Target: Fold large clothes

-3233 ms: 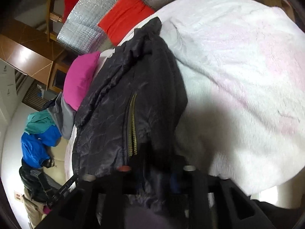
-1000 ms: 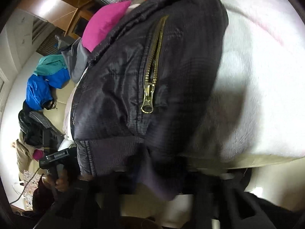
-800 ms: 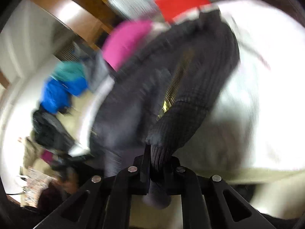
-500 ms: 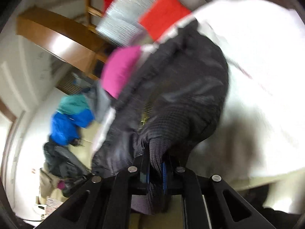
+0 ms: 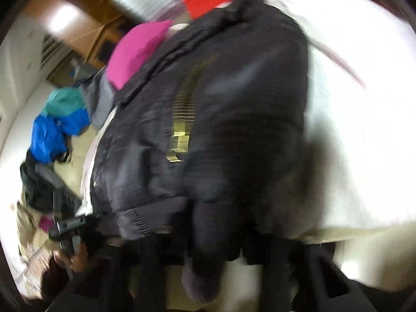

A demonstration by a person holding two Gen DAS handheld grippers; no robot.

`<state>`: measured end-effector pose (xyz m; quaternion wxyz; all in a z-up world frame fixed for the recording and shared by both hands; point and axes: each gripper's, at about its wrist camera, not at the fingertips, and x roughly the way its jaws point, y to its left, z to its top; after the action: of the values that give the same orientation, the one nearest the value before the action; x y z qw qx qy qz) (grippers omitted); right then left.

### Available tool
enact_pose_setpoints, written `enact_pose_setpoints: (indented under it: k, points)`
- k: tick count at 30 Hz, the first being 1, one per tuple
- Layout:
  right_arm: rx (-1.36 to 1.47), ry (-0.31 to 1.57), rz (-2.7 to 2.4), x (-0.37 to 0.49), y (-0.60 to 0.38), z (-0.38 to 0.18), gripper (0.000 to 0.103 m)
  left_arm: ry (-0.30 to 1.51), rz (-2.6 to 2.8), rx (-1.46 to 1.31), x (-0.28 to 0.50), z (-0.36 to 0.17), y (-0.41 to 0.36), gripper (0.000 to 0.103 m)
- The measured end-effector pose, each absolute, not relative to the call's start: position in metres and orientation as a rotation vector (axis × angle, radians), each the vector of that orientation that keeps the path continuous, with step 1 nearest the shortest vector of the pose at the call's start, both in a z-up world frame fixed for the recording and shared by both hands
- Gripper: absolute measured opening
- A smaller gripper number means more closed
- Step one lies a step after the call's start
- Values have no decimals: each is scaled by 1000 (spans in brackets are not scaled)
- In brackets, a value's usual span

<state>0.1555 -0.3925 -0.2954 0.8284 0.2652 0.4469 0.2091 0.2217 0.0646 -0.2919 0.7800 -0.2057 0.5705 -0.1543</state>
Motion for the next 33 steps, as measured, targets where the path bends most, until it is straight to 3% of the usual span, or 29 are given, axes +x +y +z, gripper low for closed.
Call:
enact_pose_setpoints:
  k: [2,11,21,33]
  points:
    - [574,924,455,154,-394,-286,17,1208,-349,-438,219,-283,66,12]
    - [628,689,536,161,-419,-203,17,1002,-488,-477,233,-200,78,10]
    - [753,480,489,287,-441,-135,16,781,-479,-558,364,-104,84,10]
    - [780,453,330,480,-445,-137,16,741,-378,-603,540,-122,72,10]
